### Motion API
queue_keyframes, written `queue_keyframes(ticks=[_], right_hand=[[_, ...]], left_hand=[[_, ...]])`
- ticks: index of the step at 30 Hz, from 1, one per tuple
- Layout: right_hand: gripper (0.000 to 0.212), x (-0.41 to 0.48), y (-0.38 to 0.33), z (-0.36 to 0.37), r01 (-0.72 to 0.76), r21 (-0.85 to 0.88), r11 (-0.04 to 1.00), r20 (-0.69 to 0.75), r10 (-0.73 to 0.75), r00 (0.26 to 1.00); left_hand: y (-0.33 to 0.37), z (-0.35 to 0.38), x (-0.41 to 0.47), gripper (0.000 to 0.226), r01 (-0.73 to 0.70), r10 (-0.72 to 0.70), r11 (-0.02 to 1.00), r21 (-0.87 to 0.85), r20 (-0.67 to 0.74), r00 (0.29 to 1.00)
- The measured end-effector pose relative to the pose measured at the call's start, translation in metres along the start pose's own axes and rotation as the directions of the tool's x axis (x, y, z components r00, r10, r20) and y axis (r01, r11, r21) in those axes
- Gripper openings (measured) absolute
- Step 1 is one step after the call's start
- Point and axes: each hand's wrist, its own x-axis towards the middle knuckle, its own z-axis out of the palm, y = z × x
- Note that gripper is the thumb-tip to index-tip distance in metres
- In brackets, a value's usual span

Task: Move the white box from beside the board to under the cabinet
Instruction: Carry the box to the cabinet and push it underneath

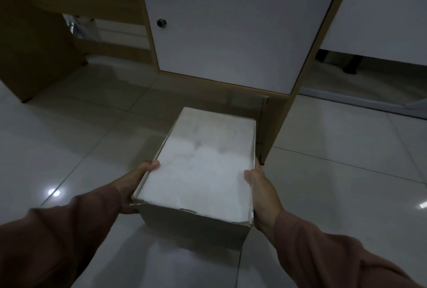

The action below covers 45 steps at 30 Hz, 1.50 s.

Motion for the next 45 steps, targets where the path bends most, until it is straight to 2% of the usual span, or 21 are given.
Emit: queue_keyframes(ticks=[6,9,11,14,17,19,20,21,22,23,25,27,28,29,30,32,34,36,39,42,45], right_hand=[[0.039,0.029,-0.009,-0.016,-0.036,-0.237,0.971,-0.098,0.013,0.995],[0.031,0.039,-0.018,-0.017,-0.043,-0.279,0.959,-0.142,0.003,0.99],[0.028,0.042,-0.021,-0.021,-0.057,-0.325,0.944,-0.135,0.013,0.991],[0.04,0.045,-0.025,-0.023,-0.122,-0.415,0.901,-0.158,0.06,0.986],[0.032,0.044,-0.021,-0.013,-0.113,-0.477,0.871,-0.129,0.058,0.99],[0.054,0.049,-0.015,-0.01,-0.094,-0.589,0.803,-0.074,0.062,0.995],[0.063,0.05,-0.011,-0.011,-0.076,-0.682,0.728,-0.044,0.064,0.997],[0.066,0.05,-0.004,-0.012,-0.006,-0.813,0.583,0.025,0.045,0.999],[0.067,0.047,0.005,-0.011,0.098,-0.927,0.362,0.132,0.069,0.989],[0.068,0.045,0.017,-0.014,0.192,-0.967,0.167,0.21,0.097,0.973],[0.069,0.035,0.039,-0.019,0.33,-0.941,-0.079,0.321,0.115,0.94],[0.073,0.026,0.057,-0.025,0.429,-0.876,-0.223,0.43,0.047,0.902],[0.077,0.023,0.063,-0.027,0.455,-0.846,-0.277,0.47,0.016,0.883],[0.08,0.022,0.065,-0.028,0.466,-0.83,-0.308,0.492,-0.009,0.87],[0.082,0.02,0.064,-0.028,0.476,-0.822,-0.312,0.507,-0.022,0.861],[0.082,0.015,0.061,-0.026,0.52,-0.772,-0.365,0.561,-0.008,0.828],[0.082,0.006,0.062,-0.025,0.492,-0.758,-0.429,0.529,0.039,0.848],[0.089,-0.002,0.072,-0.027,0.437,-0.785,-0.439,0.486,0.0,0.874],[0.088,-0.008,0.082,-0.027,0.403,-0.821,-0.405,0.465,-0.062,0.883],[0.089,-0.008,0.081,-0.021,0.361,-0.837,-0.411,0.428,-0.082,0.9],[0.094,-0.001,0.079,-0.02,0.32,-0.858,-0.401,0.39,-0.104,0.915]], left_hand=[[0.0,0.019,0.041,0.047,0.036,-0.035,0.999,-0.033,0.036,0.999],[0.004,0.028,0.061,0.043,0.038,-0.036,0.997,-0.066,0.034,0.999],[0.005,0.031,0.071,0.046,0.035,-0.031,0.996,-0.082,0.044,0.999],[0.006,0.035,0.082,0.049,0.035,-0.029,0.994,-0.101,0.061,0.998],[0.004,0.027,0.084,0.049,-0.013,0.018,0.992,-0.124,0.039,0.999],[0.008,0.027,0.085,0.044,-0.067,0.07,0.993,-0.094,0.029,0.997],[0.01,0.029,0.085,0.038,-0.1,0.101,0.994,-0.033,0.03,0.994],[0.013,0.033,0.084,0.033,-0.161,0.159,0.986,0.051,0.029,0.987],[0.01,0.034,0.079,0.033,-0.247,0.247,0.962,0.116,0.013,0.969],[0.009,0.039,0.076,0.043,-0.324,0.331,0.919,0.227,0.007,0.944],[0.001,0.047,0.07,0.065,-0.412,0.477,0.735,0.539,0.021,0.879],[-0.012,0.049,0.064,0.076,-0.314,0.585,0.362,0.878,0.049,0.81],[-0.02,0.05,0.059,0.076,-0.245,0.608,0.16,0.956,0.1,0.788],[-0.026,0.05,0.054,0.074,-0.195,0.599,0.001,0.981,0.156,0.786],[-0.032,0.052,0.047,0.072,-0.169,0.595,-0.105,0.98,0.198,0.779],[-0.039,0.053,0.029,0.078,-0.119,0.614,-0.26,0.958,0.259,0.746],[-0.044,0.057,0.016,0.077,-0.075,0.597,-0.453,0.888,0.365,0.714],[-0.056,0.062,0.011,0.085,-0.066,0.543,-0.548,0.834,0.414,0.731],[-0.072,0.071,0.014,0.095,-0.069,0.531,-0.543,0.837,0.406,0.744],[-0.074,0.073,0.021,0.097,-0.047,0.548,-0.523,0.851,0.378,0.746],[-0.068,0.072,0.031,0.097,-0.032,0.538,-0.549,0.835,0.383,0.751]])
